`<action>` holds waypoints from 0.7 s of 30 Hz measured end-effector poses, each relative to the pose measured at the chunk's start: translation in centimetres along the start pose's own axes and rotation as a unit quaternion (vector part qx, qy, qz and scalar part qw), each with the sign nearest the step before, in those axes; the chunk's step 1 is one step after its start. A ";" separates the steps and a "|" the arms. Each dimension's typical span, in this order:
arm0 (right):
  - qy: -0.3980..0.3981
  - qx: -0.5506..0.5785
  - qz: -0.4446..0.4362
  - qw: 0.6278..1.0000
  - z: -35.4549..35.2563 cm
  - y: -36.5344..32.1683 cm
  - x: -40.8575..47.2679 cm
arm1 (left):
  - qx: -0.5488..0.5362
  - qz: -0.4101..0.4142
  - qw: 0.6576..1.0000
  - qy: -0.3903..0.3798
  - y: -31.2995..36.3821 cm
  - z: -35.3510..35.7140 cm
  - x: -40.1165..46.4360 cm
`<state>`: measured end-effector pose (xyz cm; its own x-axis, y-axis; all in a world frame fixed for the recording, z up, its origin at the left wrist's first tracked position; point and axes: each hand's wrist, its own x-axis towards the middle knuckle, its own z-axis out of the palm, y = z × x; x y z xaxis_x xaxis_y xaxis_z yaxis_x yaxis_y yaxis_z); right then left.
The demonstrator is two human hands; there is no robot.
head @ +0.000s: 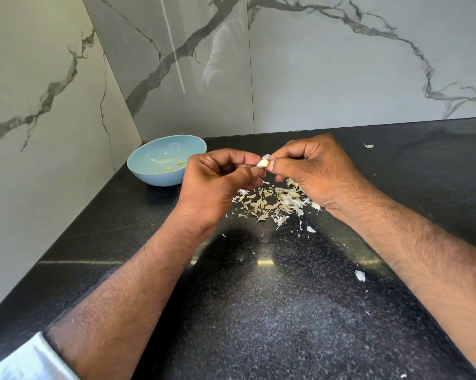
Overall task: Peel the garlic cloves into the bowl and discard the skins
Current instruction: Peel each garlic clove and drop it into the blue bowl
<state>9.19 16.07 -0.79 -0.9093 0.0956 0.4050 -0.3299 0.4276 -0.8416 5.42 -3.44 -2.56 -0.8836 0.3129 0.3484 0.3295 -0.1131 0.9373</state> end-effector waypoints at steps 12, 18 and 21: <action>-0.003 -0.148 0.012 0.989 -1.3 0.1 0.4 | -0.076 -0.051 0.996 -0.003 -0.2 -0.2 0.2; -0.066 -0.065 -0.017 0.996 -0.8 -0.4 0.1 | 0.074 0.017 0.997 -0.007 -0.8 -0.2 0.3; -0.044 -0.077 -0.015 0.996 -0.4 0.3 0.2 | 0.137 0.041 0.990 -0.003 -0.9 -0.1 0.3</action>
<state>9.03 16.51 -0.81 -0.9207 0.0057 0.3903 -0.3196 0.5631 -0.7621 4.82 -3.36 -3.32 -0.8484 0.3198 0.4218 0.4783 0.1218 0.8697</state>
